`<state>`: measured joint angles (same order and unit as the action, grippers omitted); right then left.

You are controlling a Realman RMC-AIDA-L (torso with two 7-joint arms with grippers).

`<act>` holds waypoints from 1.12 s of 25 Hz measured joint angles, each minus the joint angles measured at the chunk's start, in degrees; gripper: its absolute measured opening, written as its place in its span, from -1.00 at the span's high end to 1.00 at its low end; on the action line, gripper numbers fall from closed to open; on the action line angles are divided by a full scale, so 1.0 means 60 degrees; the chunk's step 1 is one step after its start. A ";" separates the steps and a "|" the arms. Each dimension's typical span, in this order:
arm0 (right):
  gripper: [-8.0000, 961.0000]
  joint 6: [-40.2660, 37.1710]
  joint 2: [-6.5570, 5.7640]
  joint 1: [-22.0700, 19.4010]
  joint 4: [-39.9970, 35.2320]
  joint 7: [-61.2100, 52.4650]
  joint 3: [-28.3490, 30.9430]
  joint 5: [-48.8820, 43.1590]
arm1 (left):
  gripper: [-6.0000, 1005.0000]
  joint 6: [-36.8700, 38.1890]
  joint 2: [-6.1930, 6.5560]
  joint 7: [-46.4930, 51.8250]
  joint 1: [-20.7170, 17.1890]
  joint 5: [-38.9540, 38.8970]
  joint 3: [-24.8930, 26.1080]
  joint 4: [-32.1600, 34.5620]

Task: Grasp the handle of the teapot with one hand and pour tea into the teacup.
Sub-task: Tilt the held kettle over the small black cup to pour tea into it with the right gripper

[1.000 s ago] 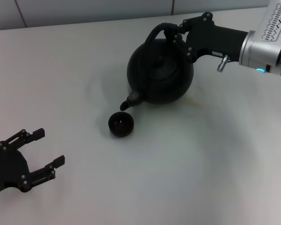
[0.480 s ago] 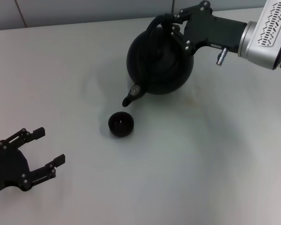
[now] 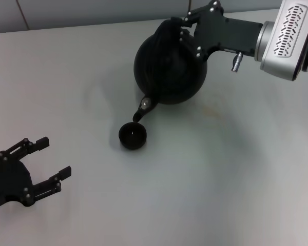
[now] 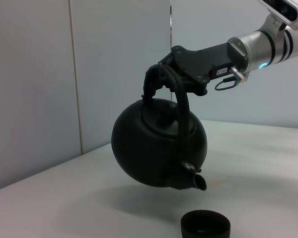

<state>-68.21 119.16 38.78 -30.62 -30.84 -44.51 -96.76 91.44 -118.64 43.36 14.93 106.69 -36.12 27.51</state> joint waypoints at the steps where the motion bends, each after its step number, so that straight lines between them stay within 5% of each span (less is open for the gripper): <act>1: 0.84 0.0001 0.0004 0.0012 -0.0011 0.0020 -0.0043 0.0000 | -0.59 0.0000 0.0000 0.0000 0.0000 0.0000 0.0000 0.0000; 28: 0.84 0.0027 0.0044 -0.0128 0.0060 0.1128 -0.1018 0.0979 | -0.59 -0.0007 0.0017 0.0024 0.0086 -0.0058 0.0000 -0.0234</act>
<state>-68.05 119.42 38.01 -30.26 -24.07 -50.62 -90.88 91.40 -118.53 43.50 15.45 106.35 -36.12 26.11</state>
